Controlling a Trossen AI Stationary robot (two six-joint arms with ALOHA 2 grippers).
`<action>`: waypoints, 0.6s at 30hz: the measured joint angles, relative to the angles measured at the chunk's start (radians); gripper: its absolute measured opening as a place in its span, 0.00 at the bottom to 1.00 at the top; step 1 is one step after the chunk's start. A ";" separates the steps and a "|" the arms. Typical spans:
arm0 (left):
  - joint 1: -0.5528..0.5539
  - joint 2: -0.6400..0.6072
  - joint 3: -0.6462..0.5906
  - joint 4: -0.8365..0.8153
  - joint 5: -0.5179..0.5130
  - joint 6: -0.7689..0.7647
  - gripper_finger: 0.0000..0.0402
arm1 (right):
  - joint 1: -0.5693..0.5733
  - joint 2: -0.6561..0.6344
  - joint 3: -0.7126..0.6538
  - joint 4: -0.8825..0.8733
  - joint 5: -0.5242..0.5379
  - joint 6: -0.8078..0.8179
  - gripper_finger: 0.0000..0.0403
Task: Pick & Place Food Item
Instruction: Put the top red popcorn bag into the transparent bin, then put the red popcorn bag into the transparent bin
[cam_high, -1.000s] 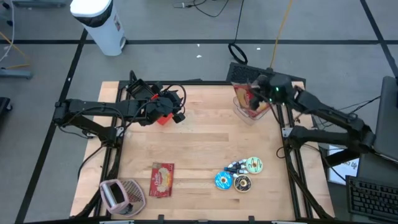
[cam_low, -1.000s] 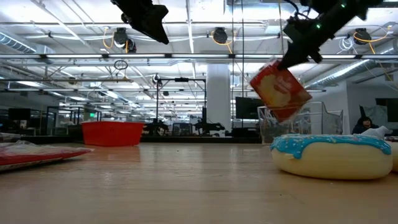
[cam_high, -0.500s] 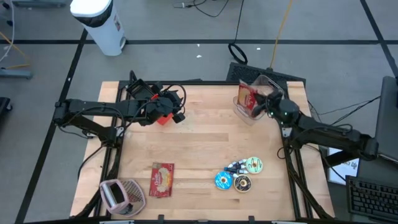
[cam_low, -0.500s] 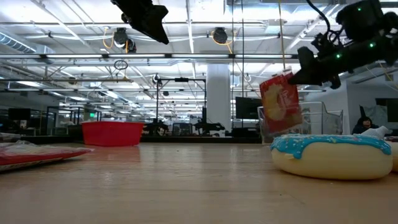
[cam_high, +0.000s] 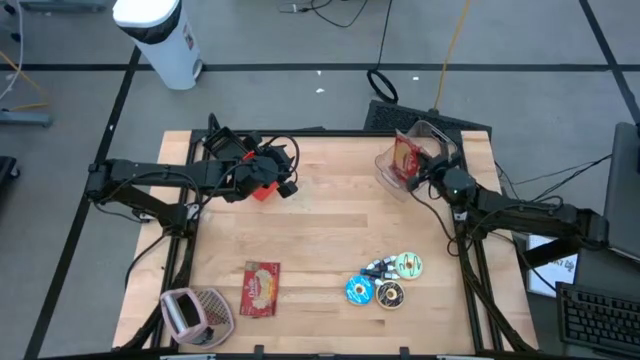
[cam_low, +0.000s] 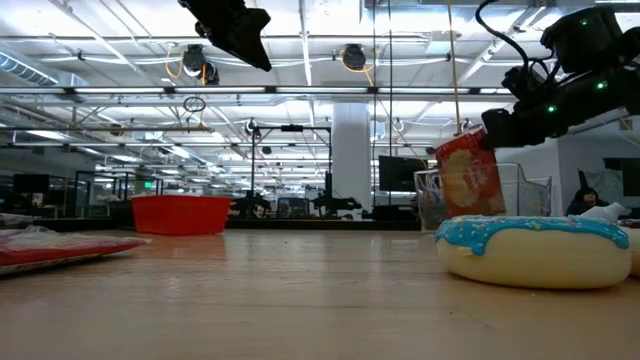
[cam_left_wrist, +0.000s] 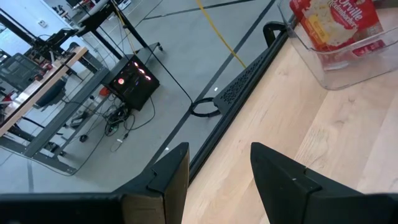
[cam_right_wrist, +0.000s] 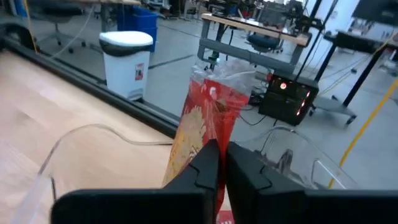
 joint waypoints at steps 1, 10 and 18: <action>0.000 0.000 0.000 0.000 0.000 0.000 0.44 | 0.000 0.000 0.000 0.000 0.000 -0.011 0.05; 0.000 0.000 0.000 0.000 0.001 0.000 0.44 | 0.000 0.000 0.000 0.000 0.046 -0.114 0.31; 0.000 0.000 0.000 0.000 0.001 0.000 0.44 | 0.000 0.000 0.000 0.033 0.161 -0.269 0.48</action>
